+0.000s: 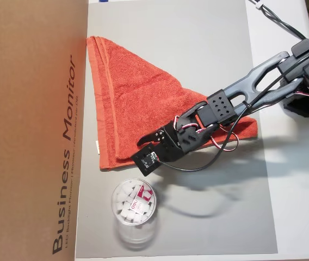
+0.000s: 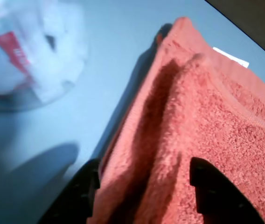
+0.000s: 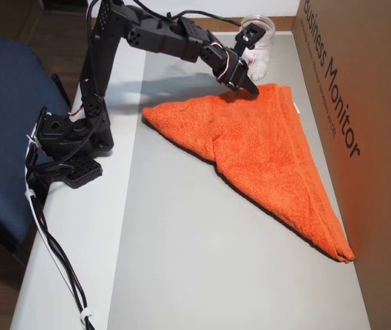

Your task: Fold the blanket.

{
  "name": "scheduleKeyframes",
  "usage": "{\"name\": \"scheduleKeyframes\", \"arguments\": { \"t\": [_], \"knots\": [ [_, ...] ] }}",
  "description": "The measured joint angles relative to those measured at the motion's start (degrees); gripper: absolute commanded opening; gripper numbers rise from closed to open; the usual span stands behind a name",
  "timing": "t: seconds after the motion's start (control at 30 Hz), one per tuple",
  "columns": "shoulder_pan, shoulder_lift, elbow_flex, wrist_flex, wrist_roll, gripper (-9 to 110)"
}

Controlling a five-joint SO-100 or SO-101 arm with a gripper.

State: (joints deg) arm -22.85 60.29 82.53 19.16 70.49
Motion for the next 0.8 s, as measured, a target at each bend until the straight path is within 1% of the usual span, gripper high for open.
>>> {"name": "scheduleKeyframes", "arguments": {
  "t": [0.3, 0.5, 0.57, 0.7, 0.8],
  "knots": [
    [0.0, 11.43, 8.7, 0.0, 0.0, 19],
    [0.97, 21.01, 17.67, 0.0, 0.35, 19],
    [1.67, 24.35, 20.65, 0.0, 2.81, 19],
    [1.23, 31.46, 25.66, 0.0, 12.04, 19],
    [1.05, 36.65, 29.09, 0.0, 16.7, 19]
  ]
}}
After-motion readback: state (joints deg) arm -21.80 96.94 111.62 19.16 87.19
